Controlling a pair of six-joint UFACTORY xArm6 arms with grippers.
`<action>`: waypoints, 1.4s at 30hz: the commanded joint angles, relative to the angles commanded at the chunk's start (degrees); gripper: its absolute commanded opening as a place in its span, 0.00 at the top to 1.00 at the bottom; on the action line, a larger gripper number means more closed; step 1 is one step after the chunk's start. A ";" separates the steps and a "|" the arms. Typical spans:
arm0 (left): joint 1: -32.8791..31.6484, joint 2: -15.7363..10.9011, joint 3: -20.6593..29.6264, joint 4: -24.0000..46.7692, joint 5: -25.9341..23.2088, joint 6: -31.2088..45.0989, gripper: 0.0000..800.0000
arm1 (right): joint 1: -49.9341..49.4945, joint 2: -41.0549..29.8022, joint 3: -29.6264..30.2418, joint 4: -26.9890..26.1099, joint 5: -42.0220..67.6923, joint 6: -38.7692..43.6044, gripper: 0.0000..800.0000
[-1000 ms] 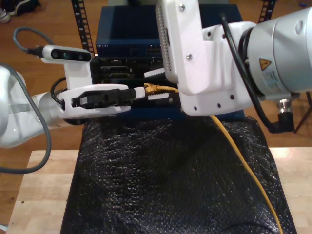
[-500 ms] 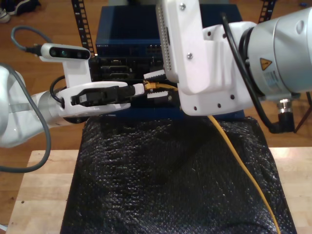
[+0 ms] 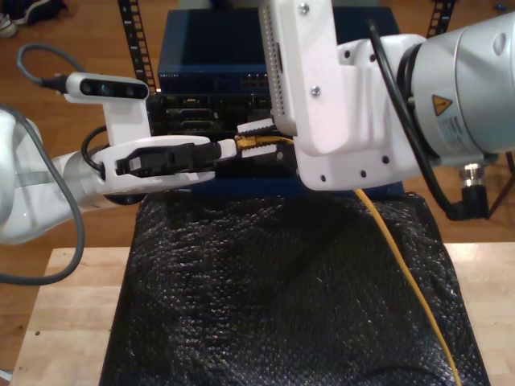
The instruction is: Grab the cable and plug it in
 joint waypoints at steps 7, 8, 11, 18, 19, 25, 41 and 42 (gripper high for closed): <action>-0.09 0.00 0.09 0.00 0.00 0.00 0.97 | 0.00 0.00 0.00 0.00 0.00 0.00 0.86; -0.09 0.00 0.09 0.00 0.00 0.00 0.97 | 0.00 0.00 0.00 0.00 0.00 0.00 0.88; -0.09 0.00 0.09 0.00 0.18 0.00 0.88 | 0.00 0.00 0.00 0.00 0.00 0.09 0.96; -0.09 0.00 0.35 -2.02 1.93 0.18 0.49 | 0.00 0.00 0.00 0.00 0.00 1.23 1.00; -0.09 0.00 0.35 -2.37 1.93 0.18 0.42 | 0.00 0.00 0.00 0.00 0.00 1.23 1.00; 0.18 -0.09 0.09 -2.64 1.41 0.18 0.00 | 0.00 0.26 -0.18 0.09 0.00 2.29 1.00; 11.87 -0.35 -8.00 -0.18 -7.82 0.62 0.00 | -11.43 9.23 -7.74 -0.18 5.71 14.95 1.00; 12.57 -0.35 -8.79 1.14 -8.35 0.70 0.00 | -12.84 9.85 -8.35 -0.18 7.12 15.82 1.00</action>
